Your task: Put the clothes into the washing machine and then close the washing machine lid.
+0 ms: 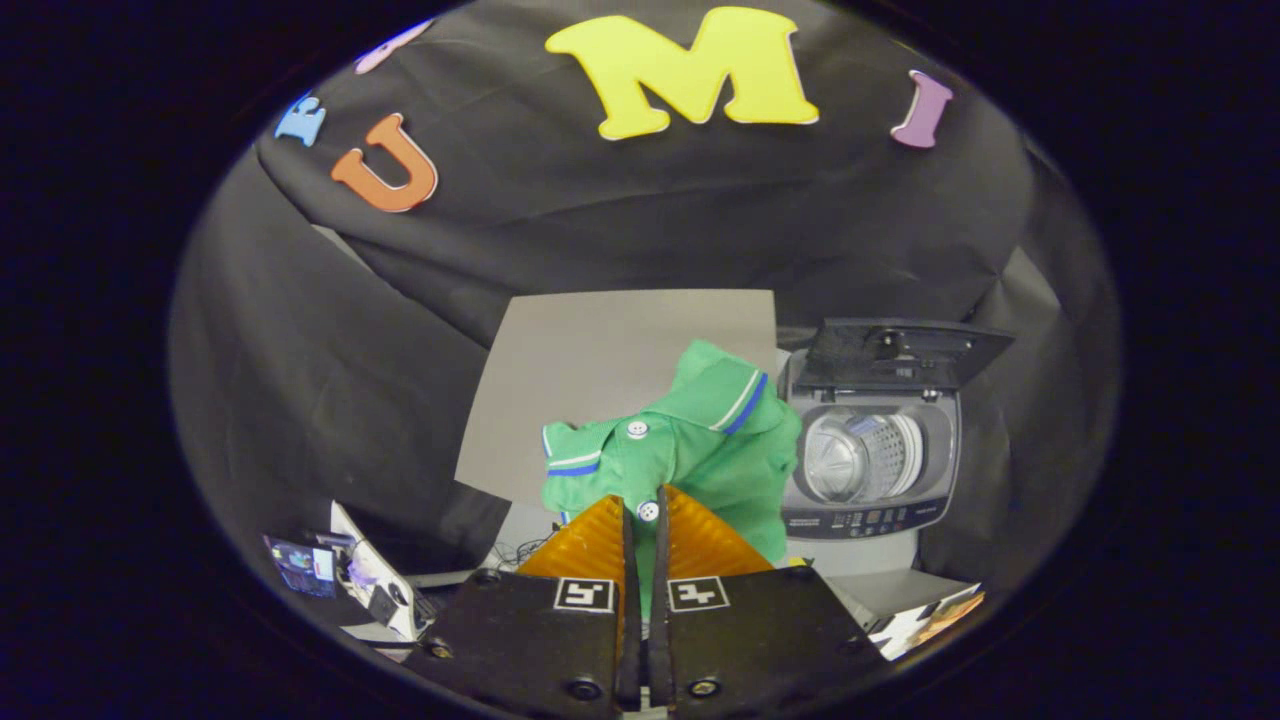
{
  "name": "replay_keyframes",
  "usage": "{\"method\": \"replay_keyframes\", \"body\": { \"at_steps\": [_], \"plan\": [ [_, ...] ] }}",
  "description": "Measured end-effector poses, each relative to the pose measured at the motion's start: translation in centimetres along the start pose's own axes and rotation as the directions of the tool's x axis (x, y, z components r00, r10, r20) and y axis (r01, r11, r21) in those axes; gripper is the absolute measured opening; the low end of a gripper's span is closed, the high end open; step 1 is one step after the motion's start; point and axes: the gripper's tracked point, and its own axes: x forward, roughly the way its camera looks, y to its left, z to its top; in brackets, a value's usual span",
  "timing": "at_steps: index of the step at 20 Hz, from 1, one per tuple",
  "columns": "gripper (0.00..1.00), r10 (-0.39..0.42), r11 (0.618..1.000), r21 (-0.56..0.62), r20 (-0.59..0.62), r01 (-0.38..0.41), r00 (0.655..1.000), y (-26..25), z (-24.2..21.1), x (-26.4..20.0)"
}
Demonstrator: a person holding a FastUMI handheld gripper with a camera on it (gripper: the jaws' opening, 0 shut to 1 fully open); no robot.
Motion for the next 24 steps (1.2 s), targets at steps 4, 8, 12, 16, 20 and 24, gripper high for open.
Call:
{"method": "replay_keyframes", "body": {
  "at_steps": [4, 8, 12, 16, 20, 24],
  "plan": [
    [0.07, -0.022, 0.999, 0.026, 0.016, 0.021, 1.0, -3.2, -1.6, -2.3],
    [0.07, -0.038, 0.994, 0.102, 0.035, 0.034, 0.999, -6.9, -3.1, -4.4],
    [0.07, -0.083, 0.982, 0.172, 0.046, 0.074, 0.995, -11.0, -4.3, -6.1],
    [0.07, -0.122, 0.971, 0.213, 0.06, 0.107, 0.991, -13.5, -5.0, -7.1],
    [0.07, -0.149, 0.961, 0.245, 0.071, 0.128, 0.986, -16.4, -4.9, -7.6],
    [0.07, -0.143, 0.958, 0.261, 0.085, 0.116, 0.986, -18.7, -4.0, -7.0]
  ]
}}
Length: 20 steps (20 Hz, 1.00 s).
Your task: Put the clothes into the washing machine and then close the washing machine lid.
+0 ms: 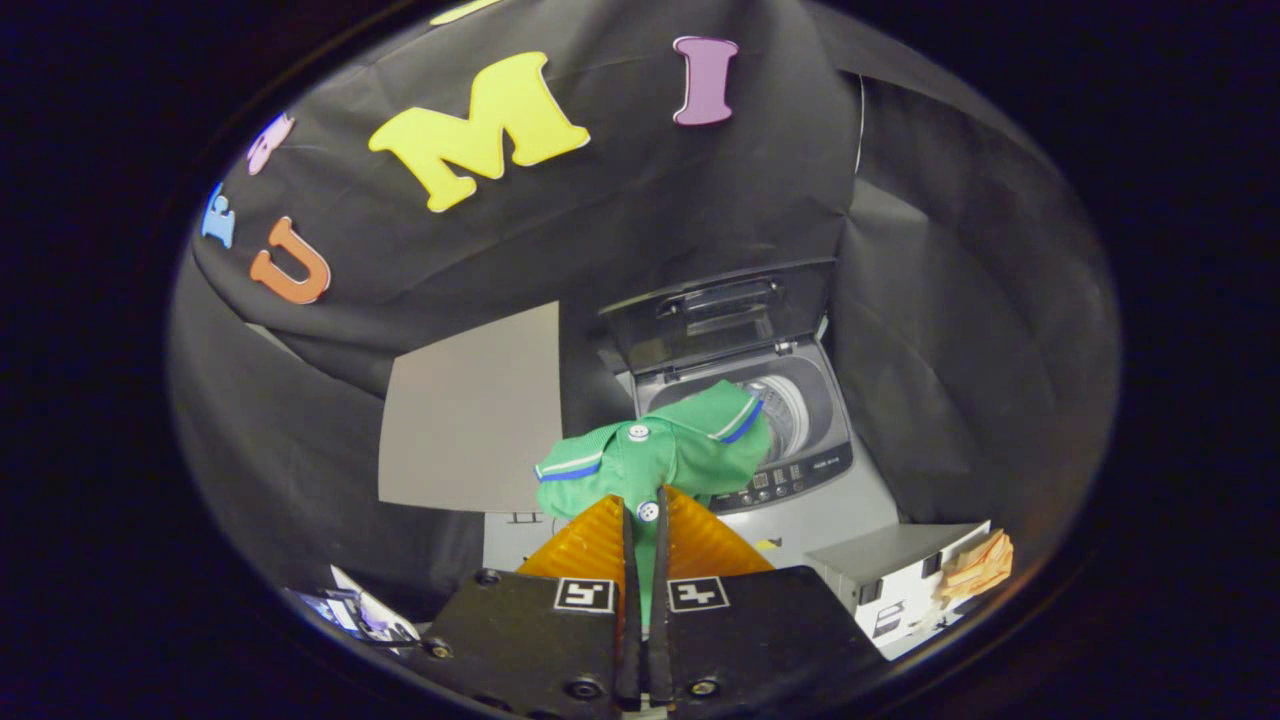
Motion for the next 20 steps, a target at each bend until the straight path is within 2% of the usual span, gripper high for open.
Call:
{"method": "replay_keyframes", "body": {
  "at_steps": [13, 18, 20],
  "plan": [
    [0.07, 0.023, 0.995, -0.097, -0.114, -0.034, 0.993, -6.5, 4.4, 13.5],
    [0.07, 0.037, 0.997, -0.067, -0.092, -0.043, 0.995, -9.0, 6.3, 17.9],
    [0.07, 0.019, 0.997, -0.067, -0.072, -0.024, 0.997, -10.2, 6.6, 20.1]
  ]
}}
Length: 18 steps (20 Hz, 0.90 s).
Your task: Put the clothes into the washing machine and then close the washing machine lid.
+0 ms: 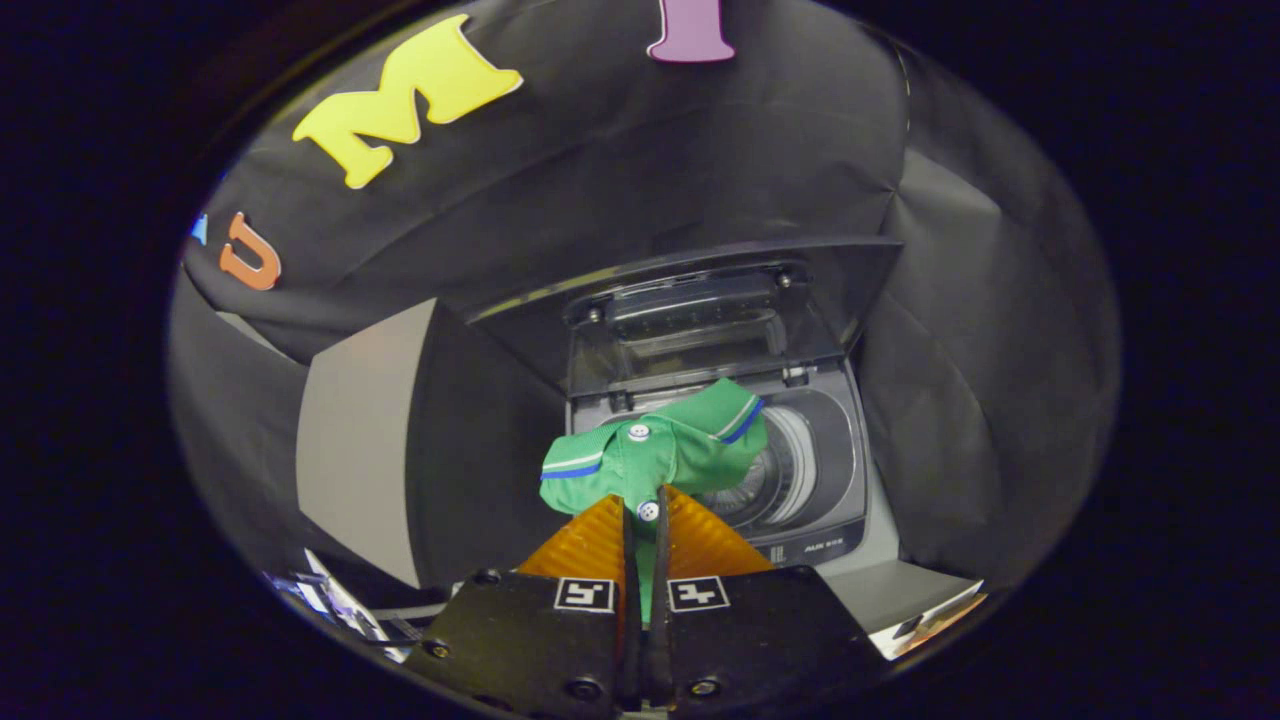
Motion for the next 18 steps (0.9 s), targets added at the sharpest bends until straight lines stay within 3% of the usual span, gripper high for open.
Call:
{"method": "replay_keyframes", "body": {
  "at_steps": [4, 9, 18],
  "plan": [
    [0.07, -0.034, 0.998, -0.044, 0.021, 0.035, 0.999, -1.8, 0.0, 3.8],
    [0.08, -0.02, 0.994, -0.111, 0.05, 0.025, 0.999, -2.4, -0.4, 7.0],
    [0.13, 0.057, 0.985, -0.166, 0.019, -0.053, 0.998, -2.7, -2.7, 11.8]
  ]
}}
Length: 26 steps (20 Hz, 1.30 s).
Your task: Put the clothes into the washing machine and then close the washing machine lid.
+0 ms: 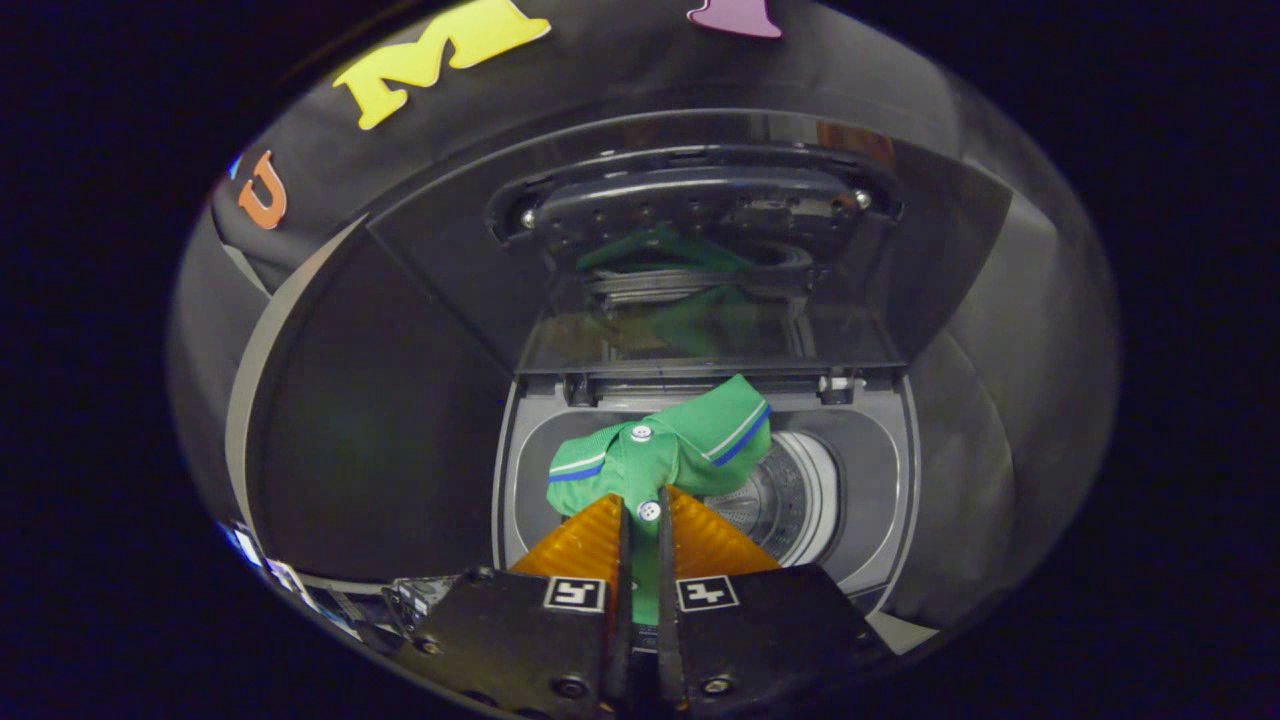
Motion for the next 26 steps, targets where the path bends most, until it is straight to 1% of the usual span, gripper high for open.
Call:
{"method": "replay_keyframes", "body": {
  "at_steps": [1, 4, 6, 7, 8, 11, 14, 16, 17, 21, 24, 26],
  "plan": [
    [0.17, 0.023, 1.0, 0.002, 0.003, -0.023, 1.0, 0.4, 0.1, -0.1],
    [0.47, 0.031, 0.999, -0.007, 0.024, -0.031, 0.999, 0.5, 0.8, -1.0],
    [0.68, 0.012, 1.0, -0.009, 0.021, -0.012, 1.0, 0.3, 1.2, -2.1],
    [0.68, 0.017, 1.0, -0.022, 0.023, -0.016, 1.0, 0.5, 1.2, -2.6],
    [0.79, 0.014, 0.999, -0.037, 0.039, -0.013, 0.999, 0.8, 1.8, -2.9],
    [0.8, -0.036, 0.995, -0.086, 0.081, 0.043, 0.996, 0.9, 2.4, -3.9],
    [0.8, -0.04, 0.994, -0.093, 0.176, 0.057, 0.984, 1.8, 4.5, -6.2],
    [0.8, -0.069, 0.991, -0.09, 0.296, 0.099, 0.953, 1.3, 7.5, -8.1],
    [0.8, -0.07, 0.99, -0.087, 0.345, 0.106, 0.936, 1.4, 9.2, -9.2],
    [0.8, -0.047, 0.993, -0.075, 0.457, 0.091, 0.888, 2.1, 14.5, -12.6],
    [0.8, -0.035, 0.992, -0.088, 0.491, 0.09, 0.87, 2.7, 17.3, -13.5],
    [0.8, -0.036, 0.99, -0.099, 0.494, 0.098, 0.869, 3.1, 18.8, -13.2]
  ]
}}
